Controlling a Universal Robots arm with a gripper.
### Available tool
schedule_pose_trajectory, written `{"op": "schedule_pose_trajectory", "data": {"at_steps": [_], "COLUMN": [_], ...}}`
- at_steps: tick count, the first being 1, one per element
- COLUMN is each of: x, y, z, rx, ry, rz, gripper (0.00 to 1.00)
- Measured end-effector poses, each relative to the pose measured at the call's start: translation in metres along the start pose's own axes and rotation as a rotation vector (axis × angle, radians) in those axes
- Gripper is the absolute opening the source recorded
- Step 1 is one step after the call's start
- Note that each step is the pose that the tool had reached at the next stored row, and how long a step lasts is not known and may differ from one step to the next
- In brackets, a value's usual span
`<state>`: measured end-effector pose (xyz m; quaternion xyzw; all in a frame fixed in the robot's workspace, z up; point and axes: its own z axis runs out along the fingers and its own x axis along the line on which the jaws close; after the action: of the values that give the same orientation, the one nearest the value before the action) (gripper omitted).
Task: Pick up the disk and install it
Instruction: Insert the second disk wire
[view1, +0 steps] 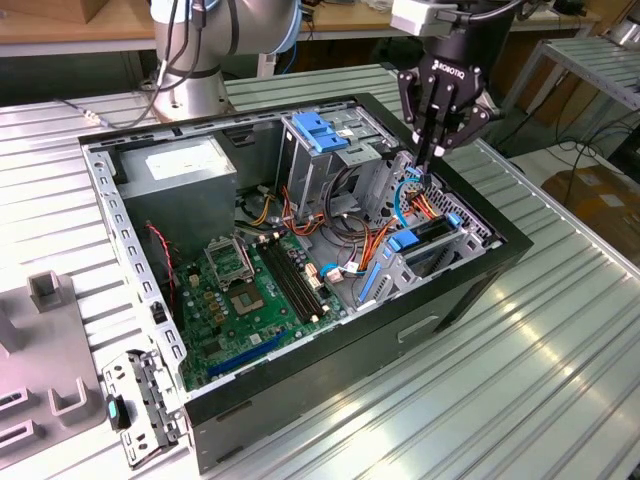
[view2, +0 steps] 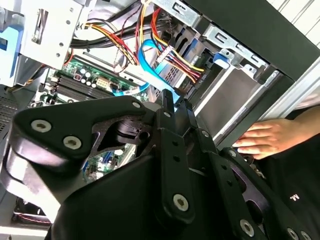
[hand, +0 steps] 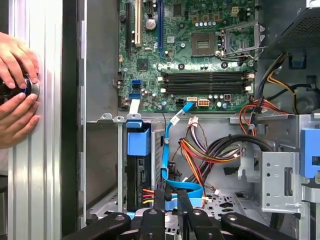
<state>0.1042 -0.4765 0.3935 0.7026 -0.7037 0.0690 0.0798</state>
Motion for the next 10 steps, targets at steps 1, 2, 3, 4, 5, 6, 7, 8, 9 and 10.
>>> {"op": "schedule_pose_trajectory", "data": {"at_steps": [1,2,3,4,5,6,7,8,9,10], "x": [-0.0009,-0.0022,-0.0032,-0.0053,-0.0073,-0.0094,-0.0106,-0.0116,-0.0141,-0.0156], "y": [-0.0001,-0.0003,-0.0004,-0.0006,-0.0008,-0.0008,-0.0008,-0.0009,-0.0009,-0.0009], "z": [0.0004,0.0012,0.0028,0.0047,0.006,0.0073,0.0079,0.0083,0.0091,0.0094], "rx": [0.0,0.0,0.0,0.0,0.0,0.0001,0.0,0.0,0.0,0.0], "ry": [0.0056,0.0117,0.013,0.0194,0.0311,0.0452,0.0537,0.0598,0.074,0.0825], "rz": [0.0,0.0,0.0,0.0,0.0,0.0,0.001,0.001,0.001,0.001], "gripper": [0.25,0.26,0.26,0.33,0.33,0.33,0.33,0.33,0.33,0.33]}}
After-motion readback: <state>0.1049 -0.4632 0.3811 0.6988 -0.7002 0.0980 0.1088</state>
